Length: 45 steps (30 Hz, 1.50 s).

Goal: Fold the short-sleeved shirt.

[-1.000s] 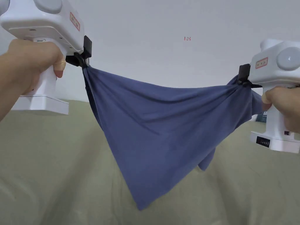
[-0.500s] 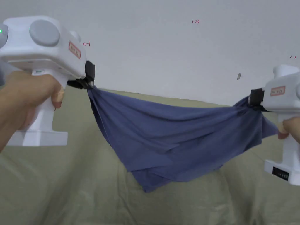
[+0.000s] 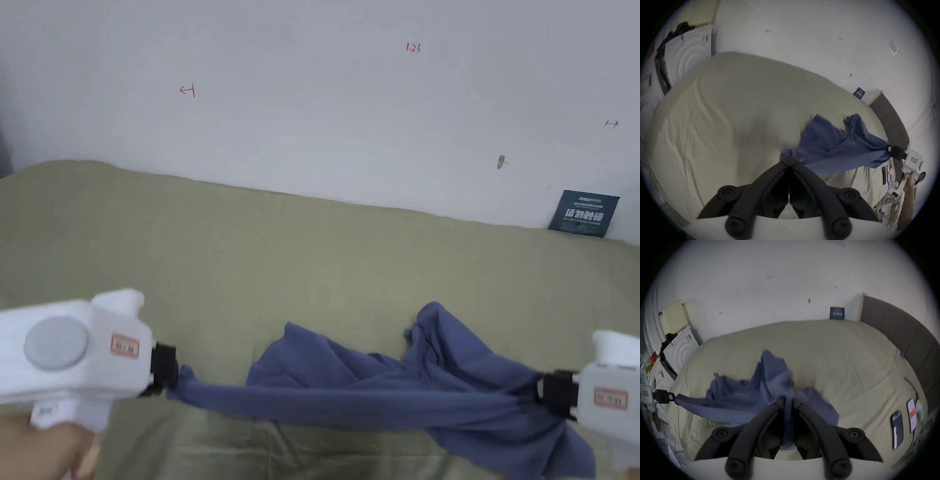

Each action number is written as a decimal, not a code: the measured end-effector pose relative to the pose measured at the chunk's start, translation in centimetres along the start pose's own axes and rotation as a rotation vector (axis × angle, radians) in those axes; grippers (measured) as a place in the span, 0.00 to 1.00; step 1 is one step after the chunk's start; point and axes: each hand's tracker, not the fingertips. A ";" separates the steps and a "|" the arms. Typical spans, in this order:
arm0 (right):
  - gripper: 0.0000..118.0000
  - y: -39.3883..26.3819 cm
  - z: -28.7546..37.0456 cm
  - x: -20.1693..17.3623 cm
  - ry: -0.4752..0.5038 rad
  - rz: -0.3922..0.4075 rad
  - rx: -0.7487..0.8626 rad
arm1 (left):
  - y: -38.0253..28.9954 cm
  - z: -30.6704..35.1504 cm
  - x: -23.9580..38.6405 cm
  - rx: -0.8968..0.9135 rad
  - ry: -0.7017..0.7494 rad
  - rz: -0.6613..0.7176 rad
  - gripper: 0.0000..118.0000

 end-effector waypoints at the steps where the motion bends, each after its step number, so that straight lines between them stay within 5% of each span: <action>1: 0.09 -1.2 -0.1 0.6 0.002 -0.004 -0.023 | -1.4 0.0 -0.3 -0.023 -0.002 -0.003 0.00; 9: 0.09 -8.6 0.9 2.6 0.006 -0.130 -0.081 | -10.9 -0.6 -3.3 -0.144 0.020 0.089 0.00; 18: 0.10 -9.8 1.1 2.7 0.007 -0.122 -0.076 | -12.2 -0.9 -2.9 -0.179 0.033 0.085 0.00; 19: 0.15 -9.4 1.7 2.5 0.003 -0.093 -0.064 | -11.8 -0.4 -2.6 -0.177 0.031 0.080 0.00; 21: 0.29 -8.6 3.7 1.6 -0.043 -0.025 -0.023 | -11.0 1.2 -1.4 -0.121 0.059 0.038 0.24; 22: 0.49 -8.2 4.8 1.4 -0.037 0.000 -0.001 | -10.7 2.2 -0.8 -0.074 0.070 0.007 0.56; 23: 0.68 -7.9 6.0 1.1 -0.032 0.023 0.013 | -10.4 3.1 -0.1 -0.029 0.065 -0.020 0.75; 25: 0.90 -7.8 8.2 0.7 -0.052 0.049 0.051 | -10.3 5.3 1.2 0.059 0.055 -0.064 0.83; 30: 0.89 -9.4 12.8 0.2 -0.106 0.085 0.116 | -11.6 8.7 4.0 0.224 0.082 -0.201 0.81; 32: 0.82 -10.9 14.1 0.1 -0.140 0.093 0.134 | -13.1 9.3 4.6 0.278 0.102 -0.243 0.68; 33: 0.68 -11.8 14.7 0.1 -0.139 0.089 0.138 | -13.9 9.6 4.8 0.303 0.113 -0.254 0.52; 34: 0.38 -12.6 15.3 0.1 -0.134 0.090 0.139 | -14.6 9.6 4.7 0.334 0.123 -0.263 0.13; 35: 0.10 -13.3 15.6 0.0 -0.132 0.093 0.139 | -15.2 9.6 4.7 0.342 0.126 -0.265 0.00; 36: 0.01 -14.0 15.8 -0.2 -0.146 0.102 0.149 | -15.8 9.6 4.8 0.338 0.135 -0.259 0.00; 45: 0.00 -15.6 15.7 0.2 -0.129 0.070 0.089 | -15.8 8.6 2.4 0.235 0.136 -0.203 0.00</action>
